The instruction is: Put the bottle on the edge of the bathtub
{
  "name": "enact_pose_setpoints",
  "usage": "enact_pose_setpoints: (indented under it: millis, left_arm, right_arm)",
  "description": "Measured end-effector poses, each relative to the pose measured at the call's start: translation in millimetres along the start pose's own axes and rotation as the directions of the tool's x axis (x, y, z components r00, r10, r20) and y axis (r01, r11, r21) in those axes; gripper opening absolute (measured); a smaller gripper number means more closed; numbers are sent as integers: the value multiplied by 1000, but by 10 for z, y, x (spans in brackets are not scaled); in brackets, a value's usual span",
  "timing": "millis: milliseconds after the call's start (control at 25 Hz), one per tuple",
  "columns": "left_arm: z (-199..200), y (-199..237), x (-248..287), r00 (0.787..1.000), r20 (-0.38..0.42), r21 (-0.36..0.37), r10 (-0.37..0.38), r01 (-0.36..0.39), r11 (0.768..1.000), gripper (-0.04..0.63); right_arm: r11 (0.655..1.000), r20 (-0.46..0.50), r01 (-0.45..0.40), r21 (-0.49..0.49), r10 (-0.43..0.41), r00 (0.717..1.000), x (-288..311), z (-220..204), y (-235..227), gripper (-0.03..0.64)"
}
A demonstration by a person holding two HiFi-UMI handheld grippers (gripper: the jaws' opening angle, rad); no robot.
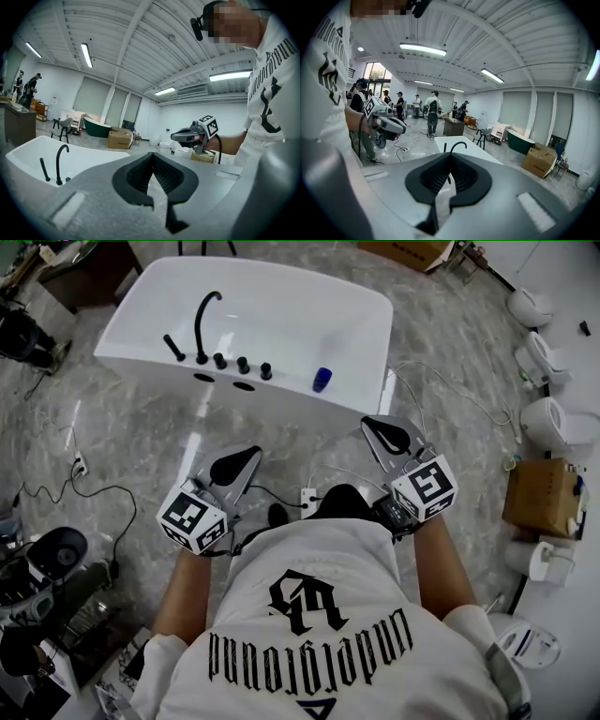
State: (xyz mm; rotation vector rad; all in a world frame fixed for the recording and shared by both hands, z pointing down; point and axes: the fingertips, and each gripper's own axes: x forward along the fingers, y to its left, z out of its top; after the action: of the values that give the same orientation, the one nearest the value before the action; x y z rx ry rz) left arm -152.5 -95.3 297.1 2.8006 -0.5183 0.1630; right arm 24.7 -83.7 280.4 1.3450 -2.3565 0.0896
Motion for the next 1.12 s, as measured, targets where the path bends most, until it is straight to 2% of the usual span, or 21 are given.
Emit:
enact_pose_setpoints:
  millis: [240,560,760,1120]
  left_arm:
    - [-147,-496,92,1000,-5,6,20,-20,1000,8]
    - [-387,-1398,502,999,-41,-1,28,-28,1000,8]
    - [-487,-2026,686,999,-33,2,43,-42,999,8]
    - [-1054,-3218,713,994,-42,-18,104,-105,994,8]
  right_arm:
    - [1000,27,13,22,-14,1000,-463,-287,-140,2]
    - [997,44,-61,46,59,997,-1211,-732,-15,2]
    - [993,49,-112,48,110,993,-1781,-1033,61,2]
    - [976,47,-216,25,215,975,-2804,-1639,478,2]
